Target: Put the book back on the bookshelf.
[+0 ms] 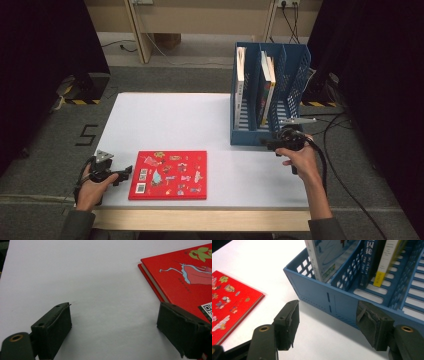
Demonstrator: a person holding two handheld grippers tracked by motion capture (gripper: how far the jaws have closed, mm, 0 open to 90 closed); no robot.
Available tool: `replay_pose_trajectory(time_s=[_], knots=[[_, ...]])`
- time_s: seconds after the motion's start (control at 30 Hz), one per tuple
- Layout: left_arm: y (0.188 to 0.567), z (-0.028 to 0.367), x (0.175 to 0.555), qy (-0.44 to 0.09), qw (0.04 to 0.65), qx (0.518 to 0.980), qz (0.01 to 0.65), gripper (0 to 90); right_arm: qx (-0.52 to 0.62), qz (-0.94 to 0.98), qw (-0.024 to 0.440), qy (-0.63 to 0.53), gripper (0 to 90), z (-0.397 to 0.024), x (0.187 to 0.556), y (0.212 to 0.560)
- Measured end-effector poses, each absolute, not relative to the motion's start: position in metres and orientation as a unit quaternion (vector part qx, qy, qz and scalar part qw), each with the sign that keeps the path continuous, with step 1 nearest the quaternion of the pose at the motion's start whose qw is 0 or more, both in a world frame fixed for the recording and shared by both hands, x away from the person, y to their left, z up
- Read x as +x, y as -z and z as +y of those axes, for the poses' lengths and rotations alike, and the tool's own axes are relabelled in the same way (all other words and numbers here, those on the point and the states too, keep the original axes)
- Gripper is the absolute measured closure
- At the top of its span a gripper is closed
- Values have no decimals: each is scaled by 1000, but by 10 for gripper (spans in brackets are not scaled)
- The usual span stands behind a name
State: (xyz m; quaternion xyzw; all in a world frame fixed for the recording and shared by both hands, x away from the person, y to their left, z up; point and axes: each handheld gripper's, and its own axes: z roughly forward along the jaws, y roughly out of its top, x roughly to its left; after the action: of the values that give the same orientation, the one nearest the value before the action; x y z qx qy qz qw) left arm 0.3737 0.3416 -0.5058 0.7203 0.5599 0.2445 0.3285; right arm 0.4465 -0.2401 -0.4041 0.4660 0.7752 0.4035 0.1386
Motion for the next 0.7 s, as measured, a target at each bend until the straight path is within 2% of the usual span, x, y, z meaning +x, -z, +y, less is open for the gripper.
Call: replay_pose_trajectory(time_s=[0.17,0.3,0.7], knots=[[506,342,374,-244,329,720,560,111,468,775,113,-410,347,-237,442,413],[506,342,374,-244,329,720,560,111,466,779,125,-400,336,-236,437,414],[506,342,374,-244,329,720,560,111,462,791,103,-387,306,-224,429,431]])
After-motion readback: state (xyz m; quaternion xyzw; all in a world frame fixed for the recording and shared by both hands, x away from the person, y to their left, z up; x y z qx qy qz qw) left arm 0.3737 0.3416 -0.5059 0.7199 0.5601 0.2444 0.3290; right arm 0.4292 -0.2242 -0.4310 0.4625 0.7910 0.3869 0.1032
